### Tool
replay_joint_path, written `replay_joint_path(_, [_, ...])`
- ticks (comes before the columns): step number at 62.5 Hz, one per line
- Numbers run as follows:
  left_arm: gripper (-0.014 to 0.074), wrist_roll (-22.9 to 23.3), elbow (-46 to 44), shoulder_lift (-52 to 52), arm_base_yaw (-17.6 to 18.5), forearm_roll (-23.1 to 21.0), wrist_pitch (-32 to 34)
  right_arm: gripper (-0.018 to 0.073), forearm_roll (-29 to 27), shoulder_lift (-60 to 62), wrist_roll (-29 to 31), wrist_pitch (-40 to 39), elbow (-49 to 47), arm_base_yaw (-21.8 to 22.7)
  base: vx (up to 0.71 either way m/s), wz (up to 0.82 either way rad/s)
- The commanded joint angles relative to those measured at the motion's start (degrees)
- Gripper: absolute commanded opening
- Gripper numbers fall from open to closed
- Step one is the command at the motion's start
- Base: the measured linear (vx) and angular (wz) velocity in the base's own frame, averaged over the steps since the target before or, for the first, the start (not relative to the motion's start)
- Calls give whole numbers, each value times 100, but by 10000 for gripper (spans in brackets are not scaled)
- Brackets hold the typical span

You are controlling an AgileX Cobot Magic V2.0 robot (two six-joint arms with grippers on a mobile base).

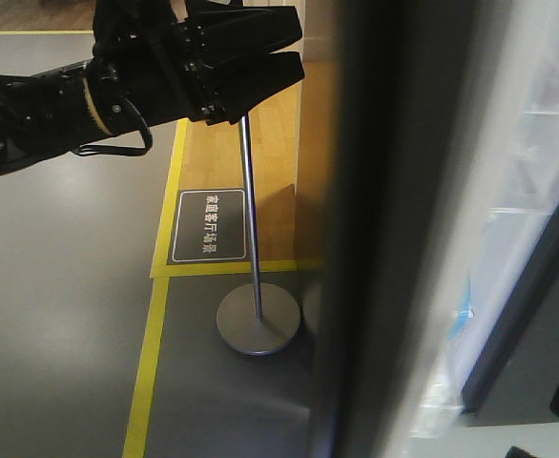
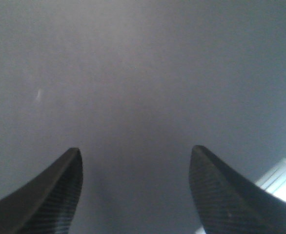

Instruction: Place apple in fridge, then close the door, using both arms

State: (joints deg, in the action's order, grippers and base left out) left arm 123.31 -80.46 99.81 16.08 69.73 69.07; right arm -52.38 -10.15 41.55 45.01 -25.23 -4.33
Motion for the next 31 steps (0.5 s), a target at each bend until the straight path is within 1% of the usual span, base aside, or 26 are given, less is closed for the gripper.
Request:
replay_joint_path(1, [464,1,-175,-323,-214,-437,977,469,-244,-66,34,-590,-127,27,0,0])
replay_joint_path(8, [464,1,-175,-325,-532,-447,898,469,-123,-188,-12,-1264,-139,27,0,0])
replay_joint_path(14, [464,1,-175,-325,-797,-447,756,469,89,-548,-89,-2003,-217,27,0,0])
replay_joint_path(20, [464,1,-175,-325,-1057,-447,661,469,253,-1180,-107,-2734,-422,27,0,0])
replay_joint_path(31, [464,1,-175,-325,-1469,-447,591,469,657,-2676,-11,-4080,-1094,27,0,0])
